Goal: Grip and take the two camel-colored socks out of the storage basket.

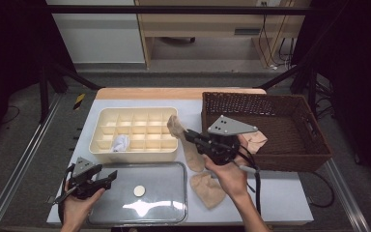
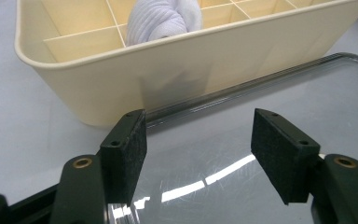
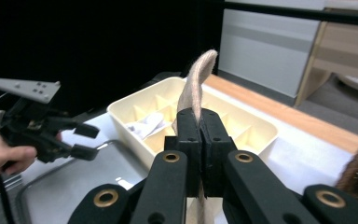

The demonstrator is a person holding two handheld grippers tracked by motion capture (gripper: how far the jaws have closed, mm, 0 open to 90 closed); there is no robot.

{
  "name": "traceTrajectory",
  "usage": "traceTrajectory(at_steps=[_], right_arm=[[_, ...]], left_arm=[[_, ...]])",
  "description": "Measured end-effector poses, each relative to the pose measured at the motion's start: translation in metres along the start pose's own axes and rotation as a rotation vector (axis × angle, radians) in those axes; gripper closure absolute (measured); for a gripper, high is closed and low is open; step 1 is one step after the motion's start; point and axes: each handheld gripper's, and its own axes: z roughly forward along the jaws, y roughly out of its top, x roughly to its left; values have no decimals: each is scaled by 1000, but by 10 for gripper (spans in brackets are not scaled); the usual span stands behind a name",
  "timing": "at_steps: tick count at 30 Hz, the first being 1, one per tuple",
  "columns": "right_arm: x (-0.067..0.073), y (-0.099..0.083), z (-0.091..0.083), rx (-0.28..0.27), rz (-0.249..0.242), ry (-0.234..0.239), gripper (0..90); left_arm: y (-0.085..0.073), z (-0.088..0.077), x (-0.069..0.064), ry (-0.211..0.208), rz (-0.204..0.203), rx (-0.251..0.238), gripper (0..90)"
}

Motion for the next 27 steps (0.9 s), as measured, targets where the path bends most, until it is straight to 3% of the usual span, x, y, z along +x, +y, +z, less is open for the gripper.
traceTrajectory(at_steps=[10,19,27], right_arm=[[20,-29,18,67,26,74,888],[31,-60,32,137,45,95,888],[33,-91,39,185,97,116,888]], left_arm=[[1,-2,-3,4,4,-21,357],[2,-4,-6,5,8,-32,356],[3,-4,-10,3,13,-44,359]])
